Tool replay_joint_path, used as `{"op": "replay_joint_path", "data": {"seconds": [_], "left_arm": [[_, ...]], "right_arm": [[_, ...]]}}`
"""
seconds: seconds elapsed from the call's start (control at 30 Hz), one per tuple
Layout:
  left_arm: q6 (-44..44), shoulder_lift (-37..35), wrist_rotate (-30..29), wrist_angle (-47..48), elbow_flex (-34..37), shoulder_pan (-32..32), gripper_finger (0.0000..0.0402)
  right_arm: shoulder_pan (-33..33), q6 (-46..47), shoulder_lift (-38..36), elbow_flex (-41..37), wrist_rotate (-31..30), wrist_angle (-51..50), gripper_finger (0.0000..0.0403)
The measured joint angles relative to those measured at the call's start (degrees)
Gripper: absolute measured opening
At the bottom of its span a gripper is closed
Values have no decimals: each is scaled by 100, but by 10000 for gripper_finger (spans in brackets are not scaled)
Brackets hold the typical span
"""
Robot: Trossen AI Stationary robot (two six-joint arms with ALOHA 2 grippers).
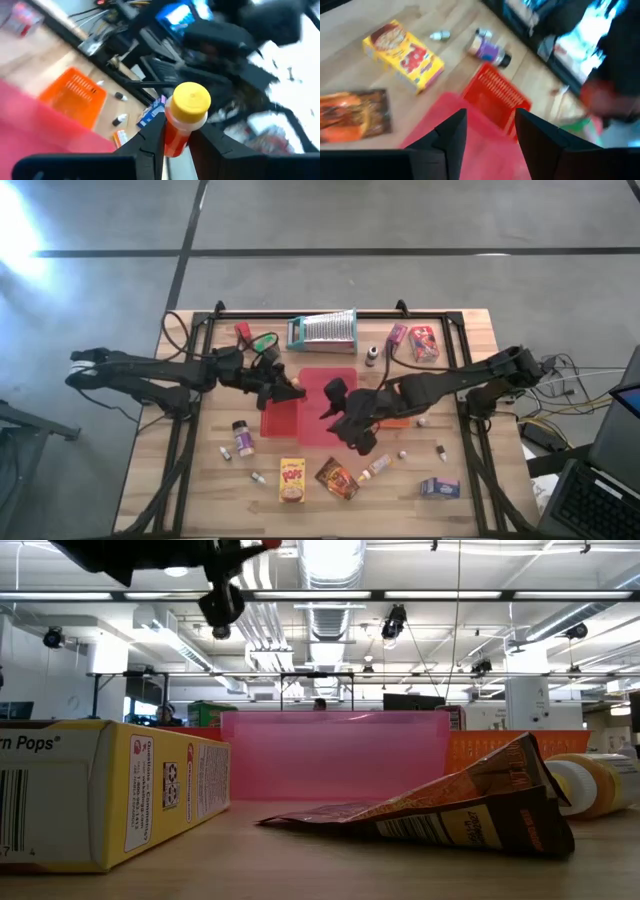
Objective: Pick & Place Kitchen Items
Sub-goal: Put the small orange food coloring bottle into the orange bin
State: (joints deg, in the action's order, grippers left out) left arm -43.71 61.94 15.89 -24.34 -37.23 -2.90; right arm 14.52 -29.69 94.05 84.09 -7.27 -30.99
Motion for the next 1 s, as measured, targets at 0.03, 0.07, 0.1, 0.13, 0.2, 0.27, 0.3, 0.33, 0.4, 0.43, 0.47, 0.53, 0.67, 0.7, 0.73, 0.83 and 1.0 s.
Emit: {"op": "replay_joint_path", "data": {"seconds": [0.03, 0.07, 0.1, 0.13, 0.2, 0.27, 0.3, 0.33, 0.4, 0.43, 0.47, 0.53, 0.67, 0.7, 0.73, 0.83, 1.0], "left_arm": [[304, -20, 29, 54, -22, 1, 80], [618, -27, 44, 152, -31, 3, 80], [917, -27, 47, 302, -42, 4, 80], [1222, -17, 39, 454, -54, 6, 80], [1803, -8, -75, 767, -64, 21, 80], [2314, 24, -340, 897, -102, 77, 80], [2550, 50, -505, 925, -112, 116, 80], [2759, 99, -665, 947, -114, 170, 80], [3133, 217, -972, 946, -143, 304, 80], [3282, 280, -1149, 959, -165, 388, 80], [3416, 360, -1323, 957, -214, 475, 80], [3707, 512, -1695, 925, -320, 635, 80], [4113, 972, -2324, 1019, -653, 878, 80], [4179, 1074, -2415, 1055, -755, 917, 80], [4242, 1185, -2476, 1094, -868, 950, 80], [4324, 1472, -2596, 1235, -1151, 991, 80], [4336, 1846, -2632, 1514, -1512, 992, 80]], "right_arm": [[0, 162, -40, -4, 5, -113, 168], [0, 314, -95, -4, 5, -198, 171], [-1, 475, -167, -12, 7, -326, 174], [-2, 632, -246, -17, 7, -410, 176], [-21, 917, -449, -9, 9, -440, 180], [-79, 1253, -619, -9, 33, -501, 182], [-123, 1414, -697, -16, 46, -482, 183], [-170, 1562, -756, -42, 50, -478, 183], [-302, 1861, -869, -78, 100, -476, 180], [-377, 1994, -910, -94, 181, -457, 178], [-455, 2120, -939, -101, 278, -426, 176], [-595, 2360, -939, -109, 428, -292, 171], [-830, 2514, -744, -122, 676, -125, 163], [-889, 2527, -707, -122, 727, -70, 162], [-925, 2554, -678, -125, 754, -94, 161], [-963, 2661, -615, -125, 772, -64, 160], [-953, 2700, -596, -125, 778, -82, 170]]}}
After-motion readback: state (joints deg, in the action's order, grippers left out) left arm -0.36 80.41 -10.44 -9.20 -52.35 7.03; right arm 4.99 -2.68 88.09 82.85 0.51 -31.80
